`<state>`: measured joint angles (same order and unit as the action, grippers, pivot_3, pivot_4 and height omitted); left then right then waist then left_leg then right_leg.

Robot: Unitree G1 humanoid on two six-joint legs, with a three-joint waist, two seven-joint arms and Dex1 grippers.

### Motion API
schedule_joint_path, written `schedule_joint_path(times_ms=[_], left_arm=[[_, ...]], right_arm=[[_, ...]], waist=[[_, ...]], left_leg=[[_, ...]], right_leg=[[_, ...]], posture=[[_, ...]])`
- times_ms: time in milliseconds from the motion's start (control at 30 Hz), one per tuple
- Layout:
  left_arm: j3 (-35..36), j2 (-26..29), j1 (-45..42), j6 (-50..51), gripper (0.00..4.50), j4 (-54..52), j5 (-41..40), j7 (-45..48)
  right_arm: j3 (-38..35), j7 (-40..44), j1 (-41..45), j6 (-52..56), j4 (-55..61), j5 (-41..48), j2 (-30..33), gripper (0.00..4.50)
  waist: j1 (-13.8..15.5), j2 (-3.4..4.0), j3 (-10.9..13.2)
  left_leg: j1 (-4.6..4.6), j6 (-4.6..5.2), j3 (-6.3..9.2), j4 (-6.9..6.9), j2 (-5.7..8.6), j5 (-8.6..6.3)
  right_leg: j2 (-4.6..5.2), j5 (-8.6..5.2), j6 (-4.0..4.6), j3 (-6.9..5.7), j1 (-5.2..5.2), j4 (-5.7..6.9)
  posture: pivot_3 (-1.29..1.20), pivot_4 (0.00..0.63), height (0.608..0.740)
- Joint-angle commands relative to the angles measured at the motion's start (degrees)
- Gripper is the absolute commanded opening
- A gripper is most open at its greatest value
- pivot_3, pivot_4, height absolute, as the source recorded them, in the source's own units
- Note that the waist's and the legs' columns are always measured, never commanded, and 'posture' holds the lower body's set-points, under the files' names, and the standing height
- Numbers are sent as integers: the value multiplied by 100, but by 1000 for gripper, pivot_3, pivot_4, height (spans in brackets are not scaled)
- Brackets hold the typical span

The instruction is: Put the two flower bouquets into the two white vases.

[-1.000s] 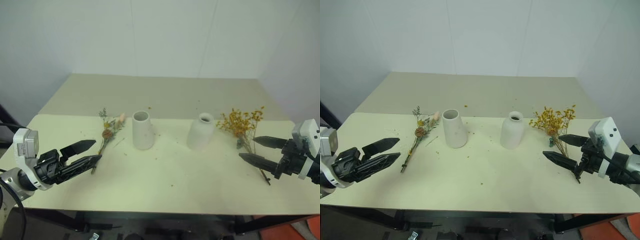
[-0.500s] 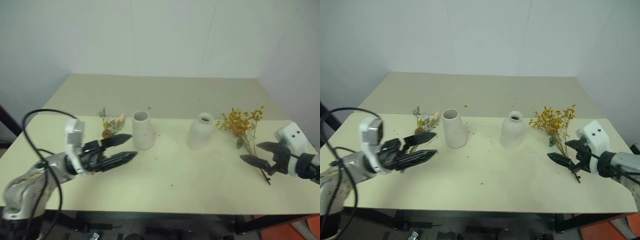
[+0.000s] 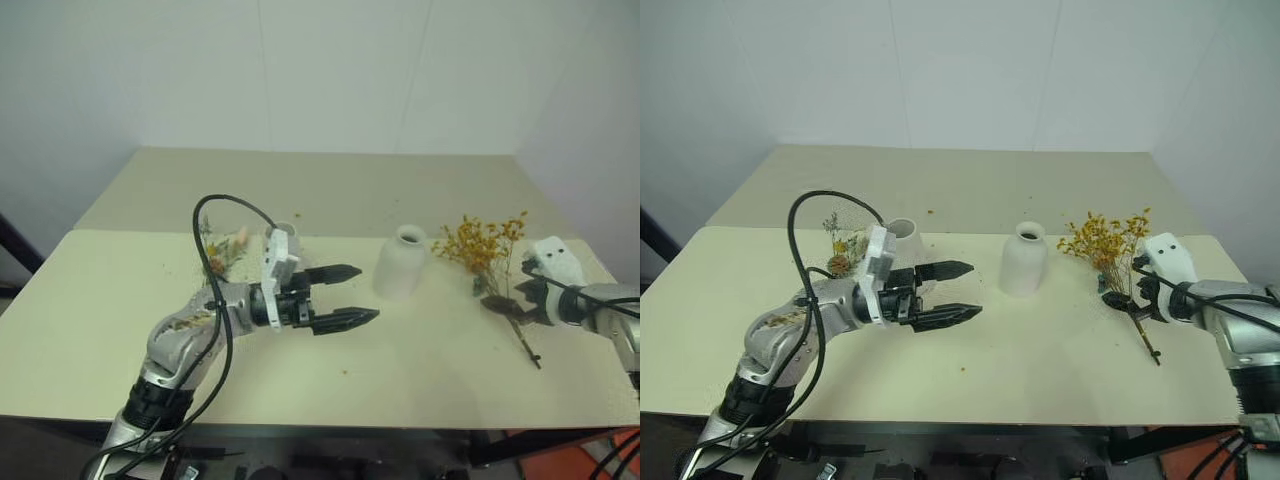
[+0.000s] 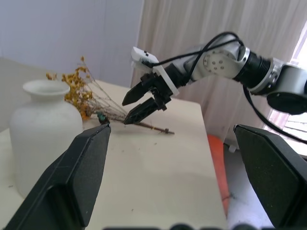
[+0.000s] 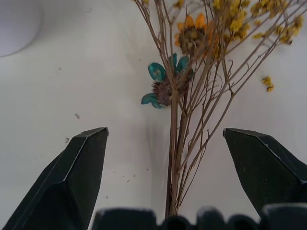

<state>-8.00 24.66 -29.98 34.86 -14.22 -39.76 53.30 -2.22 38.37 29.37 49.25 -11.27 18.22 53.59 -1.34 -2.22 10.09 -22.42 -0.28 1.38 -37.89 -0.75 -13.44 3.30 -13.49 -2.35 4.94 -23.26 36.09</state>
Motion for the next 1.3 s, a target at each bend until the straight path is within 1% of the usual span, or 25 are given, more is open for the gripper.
schedule_joint_path(times_ms=[33, 133, 233, 267, 300, 433, 667, 700, 833, 933, 1000, 1100, 1200, 1233, 1300], left_arm=[[-34, -137, -71, -229, 4487, 10, 65, 178], [-68, -180, 0, -296, 4487, 28, 159, 226], [-75, -198, 34, -333, 4487, 48, 232, 223], [-65, -201, 35, -335, 4500, 44, 235, 222], [-40, -194, 43, -336, 4500, 22, 231, 220], [55, -158, 115, -345, 4500, -25, 256, 160], [204, -65, 233, -270, 4500, -166, 226, 70], [220, -37, 250, -269, 4500, -168, 231, 69], [281, 53, 287, -273, 4500, -158, 244, 65], [379, 99, 270, -266, 4500, -155, 205, 39], [447, 155, 271, -264, 4500, -162, 201, 42], [530, 226, 282, -244, 4500, -153, 172, 44], [582, 263, 312, -192, 4500, -165, 126, 38], [587, 273, 311, -178, 4500, -163, 122, 42], [578, 319, 288, -163, 4500, -146, 139, 85]], right_arm=[[-20, 44, 274, -205, -313, -194, -66, 4500], [97, 125, 450, -406, -692, -367, -187, 4500], [268, 124, 800, -713, -1343, -647, -336, 4500], [305, 131, 907, -792, -1517, -721, -369, 4113], [359, 185, 1009, -845, -1666, -788, -378, 3914], [491, 340, 1252, -952, -2050, -1005, -391, 2563], [558, 464, 1276, -1071, -2155, -1238, -420, 136], [541, 457, 1269, -1065, -2117, -1246, -437, 27], [297, 154, 1206, -970, -1735, -1256, -489, 27], [-121, -258, 1069, -881, -1074, -1178, -497, 27], [-622, -812, 957, -954, -426, -1138, -659, 27], [-1371, -1547, 849, -1410, 547, -1011, -1139, 27], [-1848, -1984, 957, -1706, 1492, -638, -1789, 27], [-1964, -2144, 1042, -1906, 1671, -507, -2054, 27], [-1913, -2438, 1152, -2598, 1866, -635, -2391, 27]], waist=[[-2, 1, 0], [-3, 1, 0], [-27, 2, 0], [-36, 2, 0], [-46, 2, 0], [-81, 2, 0], [-93, 2, 0], [-98, 2, 0], [-109, 3, 1], [-111, 5, 1], [-114, 6, 2], [-116, 7, 2], [-120, 7, 2], [-124, 7, 1], [-124, 8, 2]], left_leg=[[0, 0, 0, 0, 0, 0], [-1, 0, 1, 0, 0, 0], [2, 0, -2, 0, 1, 0], [3, 0, -2, 0, 1, 0], [2, 0, -1, 0, 1, 0], [-1, 0, 0, 0, 2, 0], [1, 0, 0, 0, 2, 0], [1, 0, 0, 0, 2, 0], [1, 0, 1, 0, 2, 0], [2, 0, 1, 0, 2, 0], [-1, 0, 3, 0, 2, 0], [-4, 0, 4, 0, 0, 0], [-2, 0, 4, 0, 0, 0], [-2, 0, 4, 0, 0, 0], [-2, 0, 5, 0, -1, 0]], right_leg=[[0, 0, 0, 0, 0, 0], [0, 0, -1, -1, -1, -1], [1, 3, -3, 3, 0, 0], [1, 3, -3, 4, 1, 0], [1, 3, -3, 4, 1, 0], [2, 4, -4, 3, 0, -1], [3, 6, -5, 4, 0, 1], [2, 6, -5, 4, 0, 1], [2, 6, -5, 4, 0, 3], [2, 6, -5, 5, 0, 4], [2, 6, -5, 3, -3, 3], [2, 6, -5, 4, -8, 7], [1, 6, -5, 5, -8, 11], [1, 6, -5, 5, -8, 10], [1, 7, -5, 5, -8, 10]], posture=[[0, 150, 740], [0, 150, 740], [0, 150, 740], [0, 150, 740], [0, 150, 740], [0, 150, 740], [0, 150, 740], [0, 150, 740], [0, 150, 740], [0, 150, 740], [0, 150, 740], [0, 150, 740], [0, 150, 740], [0, 150, 740], [0, 150, 740]])
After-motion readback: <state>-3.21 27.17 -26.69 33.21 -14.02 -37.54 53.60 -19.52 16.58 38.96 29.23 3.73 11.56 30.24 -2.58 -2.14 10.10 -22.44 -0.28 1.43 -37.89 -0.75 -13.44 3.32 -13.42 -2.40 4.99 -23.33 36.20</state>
